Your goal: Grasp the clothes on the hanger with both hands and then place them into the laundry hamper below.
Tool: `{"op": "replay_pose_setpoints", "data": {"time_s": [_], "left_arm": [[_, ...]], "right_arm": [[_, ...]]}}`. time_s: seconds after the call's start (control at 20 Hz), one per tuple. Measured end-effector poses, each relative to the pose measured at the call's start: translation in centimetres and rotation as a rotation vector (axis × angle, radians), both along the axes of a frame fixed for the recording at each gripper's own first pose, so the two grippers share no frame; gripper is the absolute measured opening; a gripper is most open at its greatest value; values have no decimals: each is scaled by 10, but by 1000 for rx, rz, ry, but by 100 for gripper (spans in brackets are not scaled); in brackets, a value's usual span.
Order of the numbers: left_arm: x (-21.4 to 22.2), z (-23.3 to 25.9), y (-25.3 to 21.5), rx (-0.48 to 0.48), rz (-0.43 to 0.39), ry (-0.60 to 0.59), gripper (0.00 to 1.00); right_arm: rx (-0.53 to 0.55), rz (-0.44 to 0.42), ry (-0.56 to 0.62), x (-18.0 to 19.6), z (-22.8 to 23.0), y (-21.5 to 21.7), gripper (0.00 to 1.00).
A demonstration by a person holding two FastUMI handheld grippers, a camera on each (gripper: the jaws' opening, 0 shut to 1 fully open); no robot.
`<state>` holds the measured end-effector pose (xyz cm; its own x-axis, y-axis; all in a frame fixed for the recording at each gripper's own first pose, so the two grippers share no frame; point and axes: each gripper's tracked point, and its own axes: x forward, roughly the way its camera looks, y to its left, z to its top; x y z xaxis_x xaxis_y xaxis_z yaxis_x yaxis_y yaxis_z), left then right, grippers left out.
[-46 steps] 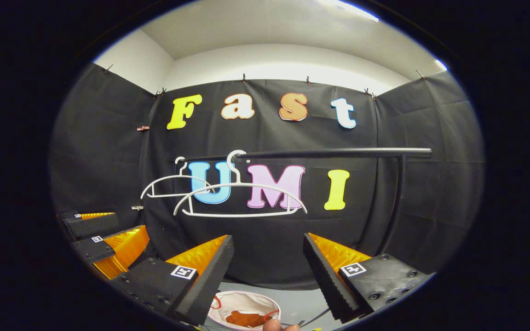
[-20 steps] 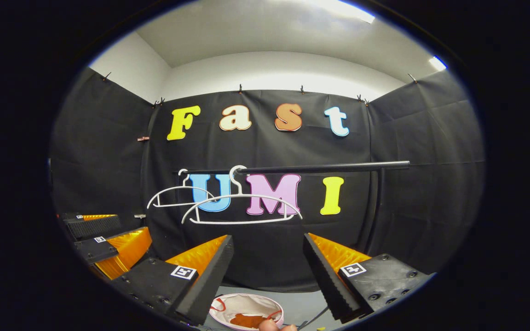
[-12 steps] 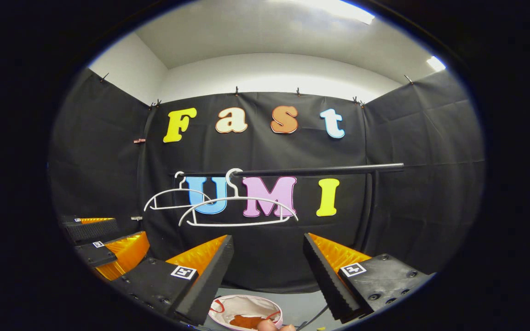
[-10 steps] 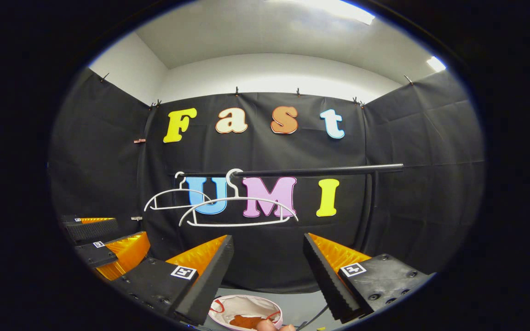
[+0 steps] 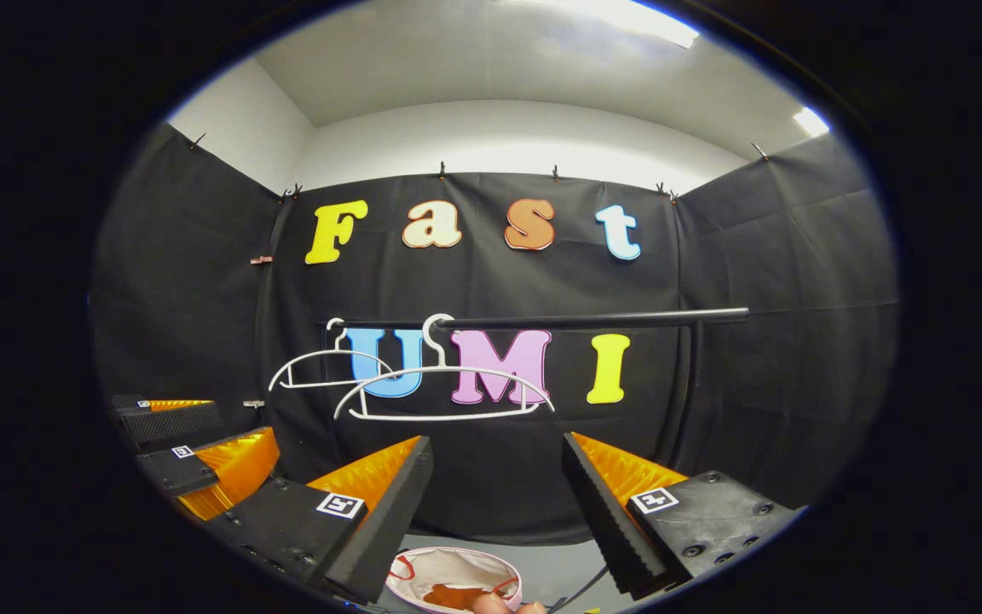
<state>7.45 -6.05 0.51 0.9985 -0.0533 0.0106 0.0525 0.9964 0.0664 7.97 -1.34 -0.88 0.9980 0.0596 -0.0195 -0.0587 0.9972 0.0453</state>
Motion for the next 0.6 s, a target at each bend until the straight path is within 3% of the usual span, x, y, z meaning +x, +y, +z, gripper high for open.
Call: {"op": "replay_pose_setpoints", "data": {"time_s": [0.2, 0.25, 0.3, 0.6], "left_arm": [[1, 0, -1, 4, -2, 1, 95], [2, 0, -1, 6, -2, 1, 95], [3, -1, -2, 10, -3, 1, 95], [5, 2, -5, 21, -9, -8, 95]], "right_arm": [[-5, 1, 2, 0, -1, 1, 97], [-4, 2, 0, 1, 0, 1, 92], [-6, 3, -1, 1, 0, 2, 97], [-12, 1, -14, 3, 3, 1, 97]]}}
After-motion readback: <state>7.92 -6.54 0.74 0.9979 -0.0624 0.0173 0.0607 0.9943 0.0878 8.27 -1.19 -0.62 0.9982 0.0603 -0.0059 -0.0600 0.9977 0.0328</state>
